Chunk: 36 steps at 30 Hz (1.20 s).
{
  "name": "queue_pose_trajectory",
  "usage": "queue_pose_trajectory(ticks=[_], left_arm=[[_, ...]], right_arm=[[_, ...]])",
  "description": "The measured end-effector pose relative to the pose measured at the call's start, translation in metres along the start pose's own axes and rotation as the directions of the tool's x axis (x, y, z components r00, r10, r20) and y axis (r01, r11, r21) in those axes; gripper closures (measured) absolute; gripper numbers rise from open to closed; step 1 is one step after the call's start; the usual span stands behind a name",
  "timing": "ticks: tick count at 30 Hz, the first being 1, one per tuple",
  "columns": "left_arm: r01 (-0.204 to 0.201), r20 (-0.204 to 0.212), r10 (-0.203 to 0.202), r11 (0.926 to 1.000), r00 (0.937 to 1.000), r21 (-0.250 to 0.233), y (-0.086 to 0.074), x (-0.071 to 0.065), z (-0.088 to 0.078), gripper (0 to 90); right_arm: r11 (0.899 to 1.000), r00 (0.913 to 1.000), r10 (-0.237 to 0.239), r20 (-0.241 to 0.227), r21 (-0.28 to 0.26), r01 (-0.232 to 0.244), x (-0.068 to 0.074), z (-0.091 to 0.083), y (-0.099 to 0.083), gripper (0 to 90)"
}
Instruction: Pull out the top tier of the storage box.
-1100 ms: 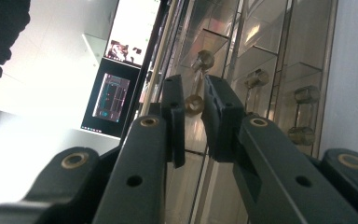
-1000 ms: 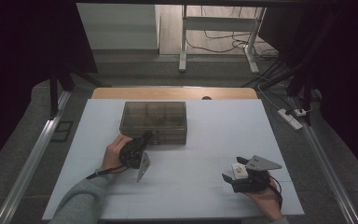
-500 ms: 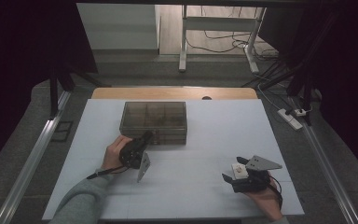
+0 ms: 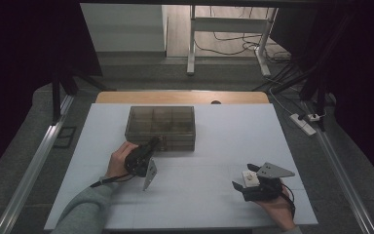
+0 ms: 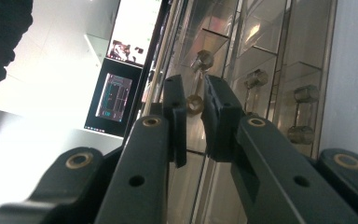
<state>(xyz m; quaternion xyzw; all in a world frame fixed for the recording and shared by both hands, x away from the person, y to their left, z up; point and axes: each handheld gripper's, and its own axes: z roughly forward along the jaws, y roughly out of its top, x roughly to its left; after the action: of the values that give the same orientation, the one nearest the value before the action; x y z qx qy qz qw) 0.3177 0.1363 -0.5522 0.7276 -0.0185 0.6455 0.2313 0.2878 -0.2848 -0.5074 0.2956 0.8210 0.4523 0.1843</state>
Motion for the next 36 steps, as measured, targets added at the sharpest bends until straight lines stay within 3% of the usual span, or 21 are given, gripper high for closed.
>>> queue_pose_trajectory(ticks=[36], left_arm=[[-0.001, 0.007, 0.001, 0.9999, 1.0000, -0.015, 0.0031, -0.0009, -0.0098, 79.4]], right_arm=[[1.000, 1.0000, -0.001, -0.001, -0.002, 0.001, -0.0001, -0.0007, 0.0000, 11.4]])
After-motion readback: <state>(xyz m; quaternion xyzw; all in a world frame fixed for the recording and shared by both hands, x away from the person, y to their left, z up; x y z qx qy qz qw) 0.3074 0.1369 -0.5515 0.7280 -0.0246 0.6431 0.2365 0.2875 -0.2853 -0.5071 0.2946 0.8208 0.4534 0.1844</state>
